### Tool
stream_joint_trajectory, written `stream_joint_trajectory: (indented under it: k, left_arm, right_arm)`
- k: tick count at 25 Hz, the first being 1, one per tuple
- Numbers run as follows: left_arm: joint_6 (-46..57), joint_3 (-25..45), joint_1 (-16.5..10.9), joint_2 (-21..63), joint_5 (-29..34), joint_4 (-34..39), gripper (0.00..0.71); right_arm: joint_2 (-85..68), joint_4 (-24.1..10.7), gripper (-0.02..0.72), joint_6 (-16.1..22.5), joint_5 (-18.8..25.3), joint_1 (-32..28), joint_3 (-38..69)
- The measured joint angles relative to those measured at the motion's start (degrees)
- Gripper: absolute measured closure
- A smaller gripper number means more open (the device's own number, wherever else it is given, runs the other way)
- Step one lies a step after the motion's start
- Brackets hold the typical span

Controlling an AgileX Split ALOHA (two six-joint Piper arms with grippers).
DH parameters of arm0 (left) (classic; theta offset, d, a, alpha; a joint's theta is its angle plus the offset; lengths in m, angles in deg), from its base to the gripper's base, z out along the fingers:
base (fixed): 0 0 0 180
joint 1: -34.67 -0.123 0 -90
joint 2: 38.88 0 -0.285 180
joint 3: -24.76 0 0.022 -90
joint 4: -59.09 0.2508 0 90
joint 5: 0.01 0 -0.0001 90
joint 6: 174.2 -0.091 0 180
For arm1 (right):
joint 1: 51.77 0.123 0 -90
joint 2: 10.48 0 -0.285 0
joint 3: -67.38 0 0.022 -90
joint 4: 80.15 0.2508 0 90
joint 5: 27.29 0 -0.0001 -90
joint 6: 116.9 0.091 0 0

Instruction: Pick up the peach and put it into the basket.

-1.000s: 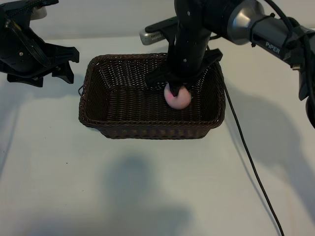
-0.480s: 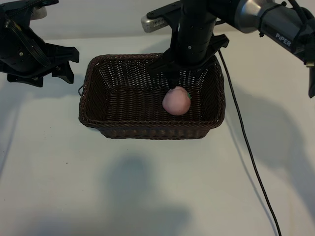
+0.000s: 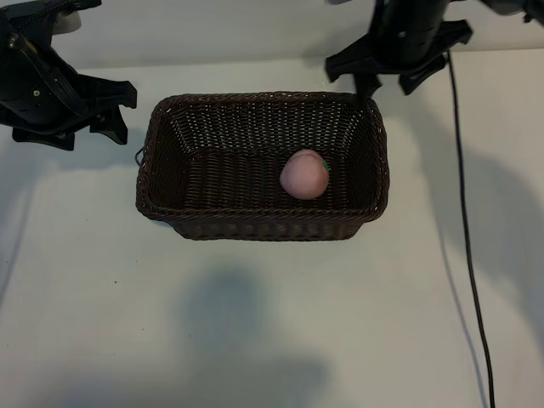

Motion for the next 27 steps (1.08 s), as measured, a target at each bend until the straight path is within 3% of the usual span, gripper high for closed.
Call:
stream_joint_trajectory:
  k: [6, 27]
  left_arm:
    - [0.0, 0.0, 0.0, 0.0, 0.0, 0.0, 0.125]
    - [-0.1, 0.0, 0.0, 0.0, 0.0, 0.0, 0.125]
  right_arm:
    - [-0.4, -0.2, 0.145, -0.4, 0.0, -3.6, 0.0]
    - [-0.5, -0.1, 0.145, -1.2, 0.0, -3.8, 0.0]
